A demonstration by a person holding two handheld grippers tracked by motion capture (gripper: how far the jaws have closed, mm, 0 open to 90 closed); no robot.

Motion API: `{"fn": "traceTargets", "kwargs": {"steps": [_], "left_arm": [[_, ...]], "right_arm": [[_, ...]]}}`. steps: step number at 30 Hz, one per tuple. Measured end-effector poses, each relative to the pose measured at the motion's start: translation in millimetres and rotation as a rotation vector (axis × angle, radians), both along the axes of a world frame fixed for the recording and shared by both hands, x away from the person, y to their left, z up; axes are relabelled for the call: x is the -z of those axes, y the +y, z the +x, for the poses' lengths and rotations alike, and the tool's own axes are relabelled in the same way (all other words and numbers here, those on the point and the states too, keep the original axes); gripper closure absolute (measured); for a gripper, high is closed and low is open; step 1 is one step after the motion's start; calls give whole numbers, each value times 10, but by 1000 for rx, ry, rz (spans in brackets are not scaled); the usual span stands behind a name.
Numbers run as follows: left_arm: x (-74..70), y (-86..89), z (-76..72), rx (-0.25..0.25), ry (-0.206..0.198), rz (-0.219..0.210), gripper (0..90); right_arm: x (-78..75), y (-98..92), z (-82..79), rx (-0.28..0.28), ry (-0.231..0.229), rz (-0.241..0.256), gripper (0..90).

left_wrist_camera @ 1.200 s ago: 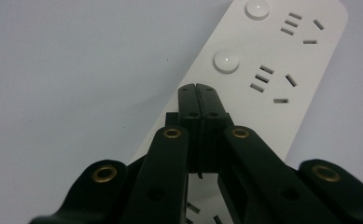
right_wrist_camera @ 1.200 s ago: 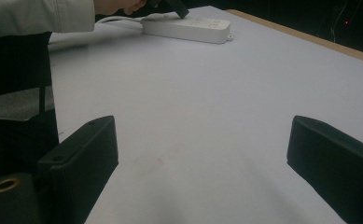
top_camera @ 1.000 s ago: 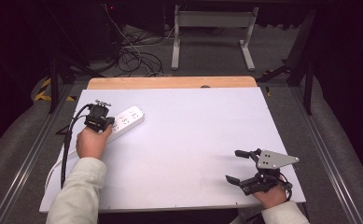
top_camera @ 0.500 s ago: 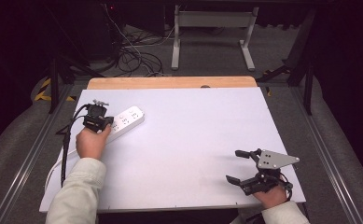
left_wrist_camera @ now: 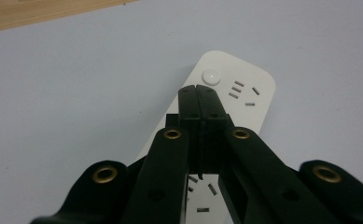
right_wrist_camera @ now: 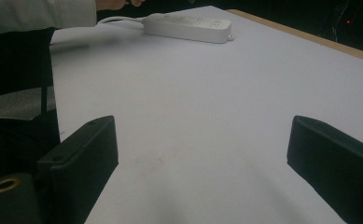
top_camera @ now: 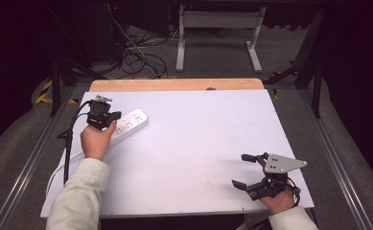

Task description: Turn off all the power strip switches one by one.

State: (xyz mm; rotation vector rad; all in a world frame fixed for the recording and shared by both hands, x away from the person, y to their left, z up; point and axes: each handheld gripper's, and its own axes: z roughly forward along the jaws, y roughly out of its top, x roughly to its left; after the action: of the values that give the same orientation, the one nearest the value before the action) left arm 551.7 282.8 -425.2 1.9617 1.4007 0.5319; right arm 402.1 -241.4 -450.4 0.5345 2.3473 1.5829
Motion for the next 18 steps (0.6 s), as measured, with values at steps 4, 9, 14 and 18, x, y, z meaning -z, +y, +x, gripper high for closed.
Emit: {"fn": "traceTargets", "kwargs": {"steps": [4,9,14,18], "left_arm": [[50,-28,58,0,17,-16,900],[135,-46,122,-11,50,-22,900],[209,-71,164,-17,66,-14,900],[236,-62,186,-31,77,-15,900]], "right_arm": [[1,-1,7,-2,1,-2,95],[4,-2,8,-7,3,2,94],[6,0,8,-14,5,4,94],[6,0,7,-16,4,3,94]]}}
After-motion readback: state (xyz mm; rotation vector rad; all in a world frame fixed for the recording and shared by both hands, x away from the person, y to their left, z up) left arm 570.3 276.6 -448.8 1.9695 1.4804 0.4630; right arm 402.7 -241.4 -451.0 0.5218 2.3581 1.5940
